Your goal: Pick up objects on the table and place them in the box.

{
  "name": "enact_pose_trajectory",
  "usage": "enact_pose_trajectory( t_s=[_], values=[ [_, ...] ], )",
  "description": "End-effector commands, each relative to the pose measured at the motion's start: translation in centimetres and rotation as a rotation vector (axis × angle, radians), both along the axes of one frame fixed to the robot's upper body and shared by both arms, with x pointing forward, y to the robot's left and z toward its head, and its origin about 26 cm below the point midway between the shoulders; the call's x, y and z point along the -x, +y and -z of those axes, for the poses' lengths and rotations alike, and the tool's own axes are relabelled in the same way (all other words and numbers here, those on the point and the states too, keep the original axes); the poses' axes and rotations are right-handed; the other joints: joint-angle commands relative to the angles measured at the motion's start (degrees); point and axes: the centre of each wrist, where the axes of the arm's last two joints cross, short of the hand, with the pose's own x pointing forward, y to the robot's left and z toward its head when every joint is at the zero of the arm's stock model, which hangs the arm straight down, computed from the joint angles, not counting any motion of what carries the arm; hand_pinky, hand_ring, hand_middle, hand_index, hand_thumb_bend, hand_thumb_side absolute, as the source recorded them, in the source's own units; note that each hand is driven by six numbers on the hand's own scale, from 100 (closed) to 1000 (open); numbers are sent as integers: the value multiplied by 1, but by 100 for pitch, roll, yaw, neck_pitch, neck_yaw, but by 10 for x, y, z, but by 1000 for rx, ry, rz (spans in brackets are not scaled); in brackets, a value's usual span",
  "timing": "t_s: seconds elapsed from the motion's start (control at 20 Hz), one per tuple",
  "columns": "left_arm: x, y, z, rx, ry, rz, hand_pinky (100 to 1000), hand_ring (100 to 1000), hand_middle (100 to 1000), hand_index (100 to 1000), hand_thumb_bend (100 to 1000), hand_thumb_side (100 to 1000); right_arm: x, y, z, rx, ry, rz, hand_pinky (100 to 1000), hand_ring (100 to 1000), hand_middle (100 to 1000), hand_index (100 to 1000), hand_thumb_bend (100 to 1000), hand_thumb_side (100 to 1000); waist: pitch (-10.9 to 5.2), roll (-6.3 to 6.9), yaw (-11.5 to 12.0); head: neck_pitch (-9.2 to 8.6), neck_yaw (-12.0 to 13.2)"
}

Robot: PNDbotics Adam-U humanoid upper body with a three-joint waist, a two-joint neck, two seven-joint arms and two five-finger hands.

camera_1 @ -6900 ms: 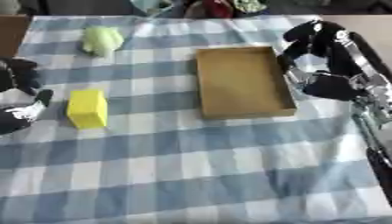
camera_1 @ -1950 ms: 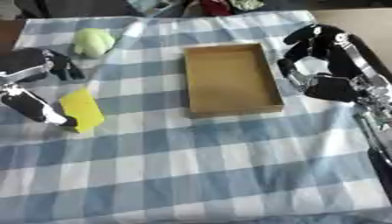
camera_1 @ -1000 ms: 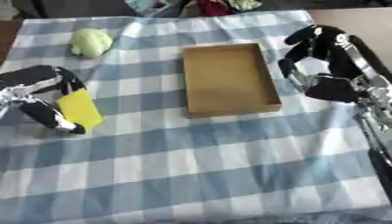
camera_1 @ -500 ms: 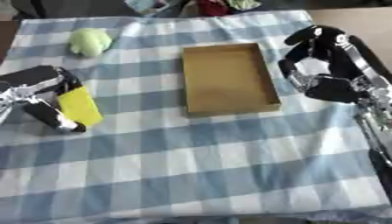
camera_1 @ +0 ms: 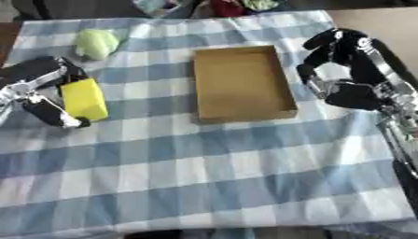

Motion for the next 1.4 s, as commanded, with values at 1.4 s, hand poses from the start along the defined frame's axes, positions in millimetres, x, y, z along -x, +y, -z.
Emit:
enact_pose_trajectory(
  t_s=[1.4],
  values=[
    [-43,-152,-65,-26,-260,220,588,442,438,652,550,220,-12,52,-15,116,10,-283,609,608,649,670,276,208,106,165,-1168,-624,417]
  ],
)
